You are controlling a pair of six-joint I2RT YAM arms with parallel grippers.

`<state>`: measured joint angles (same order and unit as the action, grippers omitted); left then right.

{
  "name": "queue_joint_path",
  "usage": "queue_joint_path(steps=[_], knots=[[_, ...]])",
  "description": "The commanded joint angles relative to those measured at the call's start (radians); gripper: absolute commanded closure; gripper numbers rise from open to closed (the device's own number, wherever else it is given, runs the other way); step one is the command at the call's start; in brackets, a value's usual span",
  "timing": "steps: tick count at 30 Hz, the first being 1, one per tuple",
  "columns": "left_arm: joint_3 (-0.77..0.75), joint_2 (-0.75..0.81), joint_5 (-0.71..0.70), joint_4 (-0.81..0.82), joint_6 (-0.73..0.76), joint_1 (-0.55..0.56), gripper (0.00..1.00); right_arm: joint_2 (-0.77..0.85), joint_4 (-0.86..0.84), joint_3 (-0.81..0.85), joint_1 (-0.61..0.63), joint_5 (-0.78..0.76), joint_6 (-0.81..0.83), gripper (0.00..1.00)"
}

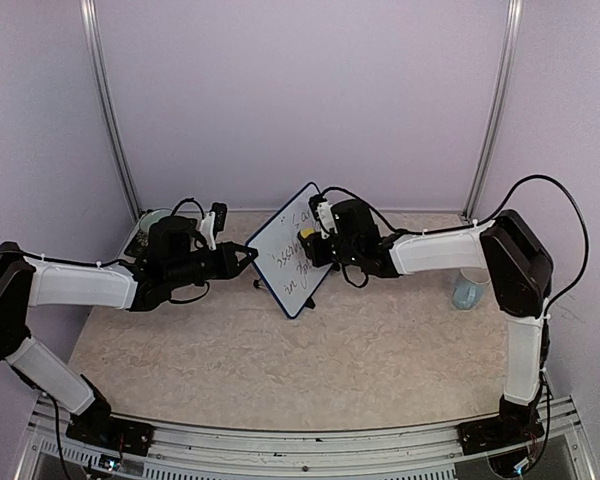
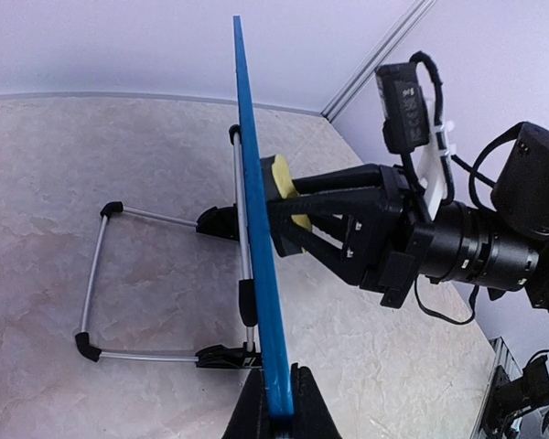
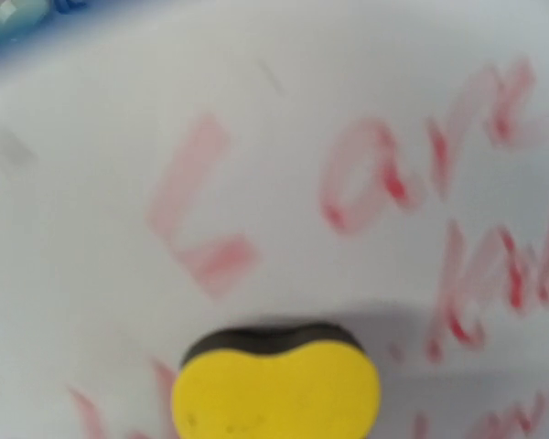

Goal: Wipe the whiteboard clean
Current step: Erase the whiteboard at the center of the board.

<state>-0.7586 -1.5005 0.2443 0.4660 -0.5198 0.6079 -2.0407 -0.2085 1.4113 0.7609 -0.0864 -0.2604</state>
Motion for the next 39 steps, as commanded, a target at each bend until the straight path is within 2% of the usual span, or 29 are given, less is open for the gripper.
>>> queue_joint_path(steps=[1,16,20,30,39], knots=[[0.005,0.003,0.084,0.014,-0.002,0.021,1.00,0.002,0.052,-0.061,-0.014,0.012,-0.008,0.87],[0.005,0.006,0.082,0.008,0.001,0.020,1.00,-0.053,0.136,0.216,-0.015,0.013,0.026,0.87],[0.005,0.008,0.082,0.008,0.001,0.020,1.00,-0.055,0.129,0.194,-0.016,0.013,0.021,0.86],[0.004,0.000,0.088,0.012,-0.003,0.021,1.00,-0.018,0.057,-0.007,-0.016,0.049,-0.021,0.87],[0.004,0.001,0.084,0.011,-0.003,0.020,1.00,-0.025,0.058,0.034,-0.015,0.074,-0.029,0.87]])
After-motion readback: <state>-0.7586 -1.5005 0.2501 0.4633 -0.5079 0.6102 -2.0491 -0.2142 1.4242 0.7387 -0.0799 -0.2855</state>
